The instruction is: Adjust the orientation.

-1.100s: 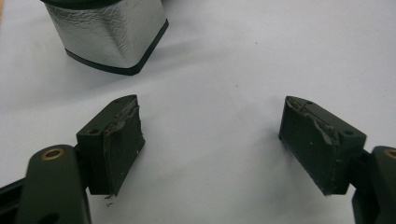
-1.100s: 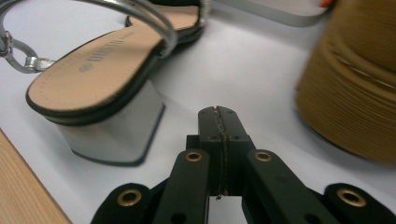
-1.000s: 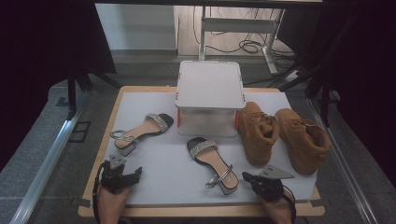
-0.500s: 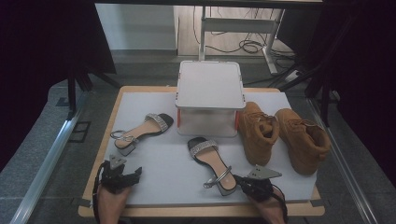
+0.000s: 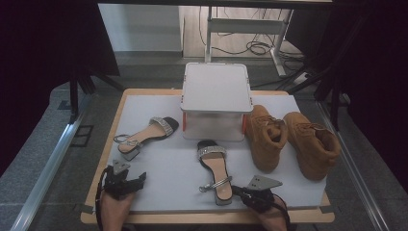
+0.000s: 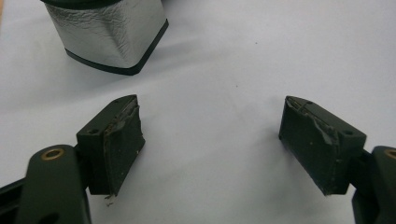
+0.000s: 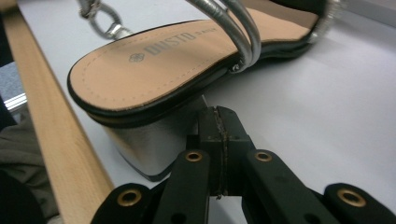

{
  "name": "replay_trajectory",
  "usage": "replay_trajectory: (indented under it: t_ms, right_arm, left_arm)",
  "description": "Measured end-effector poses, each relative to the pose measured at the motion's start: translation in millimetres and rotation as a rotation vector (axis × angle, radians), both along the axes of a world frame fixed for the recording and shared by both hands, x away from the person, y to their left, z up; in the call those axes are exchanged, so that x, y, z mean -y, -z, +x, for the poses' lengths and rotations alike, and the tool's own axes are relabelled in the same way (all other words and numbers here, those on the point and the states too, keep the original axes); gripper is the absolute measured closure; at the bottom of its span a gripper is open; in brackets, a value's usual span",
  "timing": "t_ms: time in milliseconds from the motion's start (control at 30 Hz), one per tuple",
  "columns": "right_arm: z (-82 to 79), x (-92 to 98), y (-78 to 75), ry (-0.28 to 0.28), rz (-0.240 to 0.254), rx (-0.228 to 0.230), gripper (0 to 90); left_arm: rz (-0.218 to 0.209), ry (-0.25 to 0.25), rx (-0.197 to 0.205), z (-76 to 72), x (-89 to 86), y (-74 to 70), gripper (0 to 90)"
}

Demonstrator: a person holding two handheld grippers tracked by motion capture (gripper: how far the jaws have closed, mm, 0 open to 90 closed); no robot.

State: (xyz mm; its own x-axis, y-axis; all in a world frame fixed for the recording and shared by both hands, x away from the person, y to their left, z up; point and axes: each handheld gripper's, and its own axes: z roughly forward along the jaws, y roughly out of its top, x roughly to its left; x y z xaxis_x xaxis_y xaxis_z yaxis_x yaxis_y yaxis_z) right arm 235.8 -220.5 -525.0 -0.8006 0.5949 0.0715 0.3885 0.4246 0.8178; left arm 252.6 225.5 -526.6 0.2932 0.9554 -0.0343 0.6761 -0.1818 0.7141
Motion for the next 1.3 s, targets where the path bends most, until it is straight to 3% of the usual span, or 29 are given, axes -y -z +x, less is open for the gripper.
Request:
replay_trajectory:
  t_ms: [733, 1300]
  right_arm:
    - [-4.2, -46.6, 3.1, -0.125, 0.015, -0.001, 89.8]
    - [3.5, -72.1, 1.9, -0.155, 0.007, -0.013, 89.5]
  left_arm:
    - [0.0, 0.0, 0.0, 0.0, 0.0, 0.0, 20.8]
    - [0.0, 0.0, 0.0, -0.1, 0.1, 0.0, 20.8]
